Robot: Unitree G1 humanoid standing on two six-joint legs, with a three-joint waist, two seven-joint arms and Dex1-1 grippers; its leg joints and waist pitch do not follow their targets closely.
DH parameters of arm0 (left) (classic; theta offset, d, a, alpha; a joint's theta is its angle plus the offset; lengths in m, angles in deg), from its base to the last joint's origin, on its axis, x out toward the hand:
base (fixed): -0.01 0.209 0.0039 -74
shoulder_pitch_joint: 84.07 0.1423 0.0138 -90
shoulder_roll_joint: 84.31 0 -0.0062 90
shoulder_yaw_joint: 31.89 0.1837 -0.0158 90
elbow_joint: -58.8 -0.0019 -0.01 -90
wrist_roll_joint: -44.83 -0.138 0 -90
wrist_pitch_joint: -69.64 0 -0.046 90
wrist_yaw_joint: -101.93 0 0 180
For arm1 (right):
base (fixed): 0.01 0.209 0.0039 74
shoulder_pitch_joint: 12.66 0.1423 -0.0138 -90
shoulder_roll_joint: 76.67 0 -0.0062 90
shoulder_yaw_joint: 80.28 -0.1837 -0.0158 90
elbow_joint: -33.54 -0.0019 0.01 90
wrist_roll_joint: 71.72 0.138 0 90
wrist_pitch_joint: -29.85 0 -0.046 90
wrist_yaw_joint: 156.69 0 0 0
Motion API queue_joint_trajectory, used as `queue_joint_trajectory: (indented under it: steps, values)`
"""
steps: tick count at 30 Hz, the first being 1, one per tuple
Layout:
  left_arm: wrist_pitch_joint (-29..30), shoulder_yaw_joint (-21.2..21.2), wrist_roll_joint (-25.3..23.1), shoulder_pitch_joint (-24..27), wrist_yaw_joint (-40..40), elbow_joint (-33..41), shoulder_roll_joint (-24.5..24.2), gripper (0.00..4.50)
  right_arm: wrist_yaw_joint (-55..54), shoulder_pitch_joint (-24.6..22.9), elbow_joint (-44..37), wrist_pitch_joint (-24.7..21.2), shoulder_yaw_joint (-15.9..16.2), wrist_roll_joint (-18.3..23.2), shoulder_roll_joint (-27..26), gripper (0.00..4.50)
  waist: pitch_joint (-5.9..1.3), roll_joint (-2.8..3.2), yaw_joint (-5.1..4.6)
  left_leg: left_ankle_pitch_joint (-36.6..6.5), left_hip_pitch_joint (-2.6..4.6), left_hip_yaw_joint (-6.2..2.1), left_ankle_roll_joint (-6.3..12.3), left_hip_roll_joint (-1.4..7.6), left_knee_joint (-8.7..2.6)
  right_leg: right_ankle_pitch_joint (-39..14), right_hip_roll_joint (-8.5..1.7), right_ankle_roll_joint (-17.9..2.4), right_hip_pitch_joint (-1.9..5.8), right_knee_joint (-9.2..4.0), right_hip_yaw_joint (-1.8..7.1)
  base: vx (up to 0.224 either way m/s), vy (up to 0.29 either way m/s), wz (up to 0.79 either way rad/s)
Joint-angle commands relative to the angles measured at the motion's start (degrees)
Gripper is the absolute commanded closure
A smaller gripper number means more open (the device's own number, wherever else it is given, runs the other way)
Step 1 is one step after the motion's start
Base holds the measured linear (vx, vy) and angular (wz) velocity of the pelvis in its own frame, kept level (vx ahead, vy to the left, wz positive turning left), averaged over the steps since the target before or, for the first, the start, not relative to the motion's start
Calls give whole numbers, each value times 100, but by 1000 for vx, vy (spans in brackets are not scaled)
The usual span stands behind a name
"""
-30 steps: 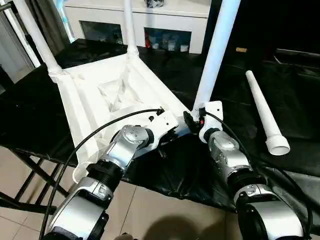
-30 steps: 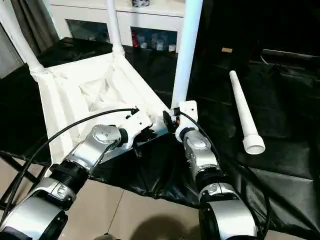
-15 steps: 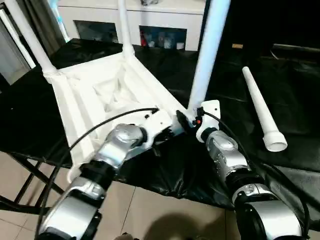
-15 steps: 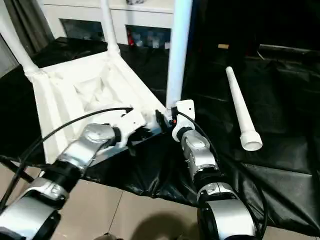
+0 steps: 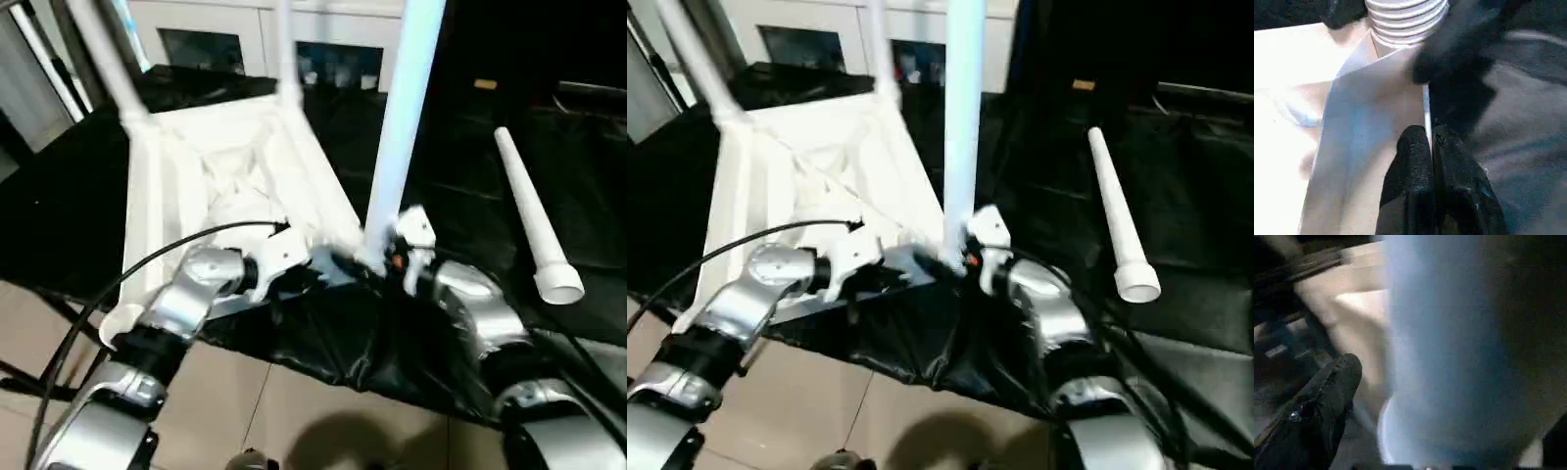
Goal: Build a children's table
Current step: Rotate leg to tighten
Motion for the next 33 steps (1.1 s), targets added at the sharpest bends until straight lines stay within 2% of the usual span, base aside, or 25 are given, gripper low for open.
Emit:
queue_joint_trajectory:
  steps: [1,2,3,4,5,7,8,9,10,11,12,14,19,26,28,29,30,31,32,33]
  values:
    - [-107,131,81,83,280,200,-59,450,365,-28,-262,-85,124,62,93,3,-423,-23,17,-507,48,-85,660,357,-362,-96,-540,-1510,393,-296,297,0,0,0]
    - [-124,119,107,101,368,222,-125,450,564,-26,-337,-169,150,107,154,3,-425,-20,18,-473,47,-86,649,357,-361,-88,-539,-1503,387,-290,300,0,0,0]
    - [-124,98,163,126,521,258,-228,450,948,-24,-475,-339,220,188,272,3,-422,-93,15,-418,26,-84,666,342,-360,-117,-540,-1492,414,-274,302,0,0,0]
    - [-124,98,163,126,521,258,-228,450,948,-24,-475,-339,220,188,272,3,-421,-71,19,-407,28,-80,689,339,-357,-160,-537,-1472,401,-288,301,0,0,0]
    - [-112,94,184,135,571,276,-257,450,1082,-35,-539,-407,242,210,313,3,-416,-84,14,-382,36,-71,691,347,-356,-217,-532,-1434,378,-299,303,0,0,0]
    - [-166,112,202,180,712,304,-365,450,1400,-55,-650,-460,358,198,428,3,-425,-150,13,-249,23,-70,738,337,-348,-169,-532,-1413,392,-285,299,0,0,0]
    - [-166,112,202,180,712,304,-365,450,1400,-55,-650,-460,358,198,428,3,-431,-132,24,-211,24,-76,743,336,-342,-156,-537,-1409,390,-268,298,0,0,0]
    - [-198,122,194,207,793,323,-432,450,1588,-51,-719,-545,426,240,495,3,-436,-159,21,-113,25,-70,777,334,-334,-95,-534,-1396,384,-262,298,0,0,0]
    - [-198,122,195,210,801,327,-437,450,1609,-52,-729,-560,433,248,503,3,-438,-150,26,-85,25,-74,790,332,-331,-69,-530,-1398,385,-252,297,0,0,0]
    - [-195,121,199,216,816,337,-443,450,1647,-53,-748,-593,444,265,516,20,-442,-139,28,-62,33,-70,812,338,-323,-41,-529,-1406,370,-250,297,0,0,0]
    - [-195,136,199,223,859,347,-467,450,1744,-47,-761,-628,501,241,557,29,-444,-160,25,-51,35,-65,823,338,-321,-26,-531,-1411,370,-251,298,0,0,0]
    - [-195,151,197,227,895,345,-488,450,1822,-40,-757,-627,554,202,591,40,-444,-160,36,-19,32,-67,827,336,-319,-26,-527,-1419,369,-242,294,0,0,0]
    - [-206,168,181,185,957,252,-506,450,1899,-40,-763,-727,628,136,591,82,-436,-185,57,-133,43,-62,733,335,-328,-266,-534,-1371,368,-268,298,0,0,0]
    - [-150,119,127,155,826,153,-503,450,1658,-157,-806,-906,608,201,446,140,-447,-185,67,-68,43,-69,687,329,-323,-159,-525,-1351,367,-248,296,0,0,0]
    - [-55,69,82,97,553,74,-407,450,1148,-187,-709,-892,566,61,320,161,-435,-174,63,-117,41,-68,647,327,-332,-215,-526,-1343,360,-267,299,0,0,0]
    - [207,-25,1,-42,31,-49,-186,450,342,-222,-616,-815,475,-121,99,166,-429,-176,48,-189,57,-64,566,334,-347,-314,-534,-1327,350,-284,311,0,0,0]
    - [338,-65,-28,-103,-177,-99,-92,450,0,-231,-588,-798,433,-193,0,170,-395,-188,36,-402,81,-63,439,318,-371,-651,-532,-1287,337,-346,310,0,0,0]
    - [382,-110,-63,-179,-435,-173,34,450,-422,-228,-539,-799,360,-253,-136,170,-387,-185,17,-623,97,-82,288,305,-403,-1074,-548,-1197,357,-388,307,0,0,0]
    - [382,-110,-63,-179,-435,-173,34,450,-422,-228,-539,-799,360,-253,-136,170,-376,-195,-5,-717,97,-76,228,299,-416,-1287,-555,-1129,361,-425,314,0,0,0]
    - [506,-150,-161,-350,-994,-323,355,450,-1307,-187,-387,-916,167,-291,-479,175,-379,-197,-11,-835,118,-88,140,307,-428,-1558,-562,-1041,363,-454,317,0,0,0]
